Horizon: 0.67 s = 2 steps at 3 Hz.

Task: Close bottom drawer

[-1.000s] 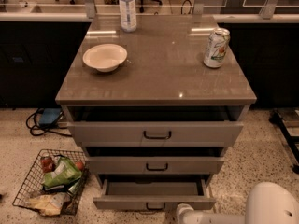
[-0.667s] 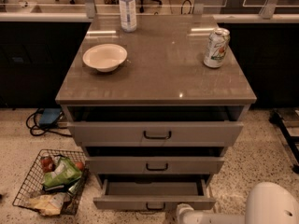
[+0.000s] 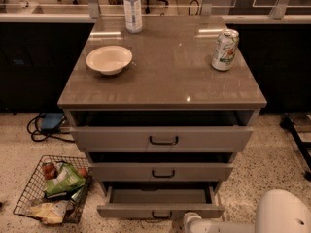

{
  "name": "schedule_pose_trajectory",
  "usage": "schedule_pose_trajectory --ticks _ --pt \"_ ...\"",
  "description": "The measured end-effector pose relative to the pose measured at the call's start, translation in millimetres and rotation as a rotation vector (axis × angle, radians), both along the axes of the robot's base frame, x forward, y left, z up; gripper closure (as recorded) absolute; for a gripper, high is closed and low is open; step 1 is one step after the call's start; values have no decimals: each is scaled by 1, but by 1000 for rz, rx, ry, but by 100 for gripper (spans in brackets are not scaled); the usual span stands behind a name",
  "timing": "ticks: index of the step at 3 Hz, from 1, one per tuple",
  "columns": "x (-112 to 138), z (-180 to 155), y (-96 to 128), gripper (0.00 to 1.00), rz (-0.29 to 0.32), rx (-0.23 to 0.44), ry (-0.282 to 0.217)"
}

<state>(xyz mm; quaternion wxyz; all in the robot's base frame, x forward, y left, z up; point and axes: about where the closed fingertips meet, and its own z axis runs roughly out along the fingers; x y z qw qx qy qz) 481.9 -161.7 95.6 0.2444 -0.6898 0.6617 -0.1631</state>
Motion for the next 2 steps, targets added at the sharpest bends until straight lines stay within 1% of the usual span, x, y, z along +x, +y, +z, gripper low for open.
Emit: schedule_pose_trajectory --ticks 2 --pt "0 0 0 100 0 0 0"
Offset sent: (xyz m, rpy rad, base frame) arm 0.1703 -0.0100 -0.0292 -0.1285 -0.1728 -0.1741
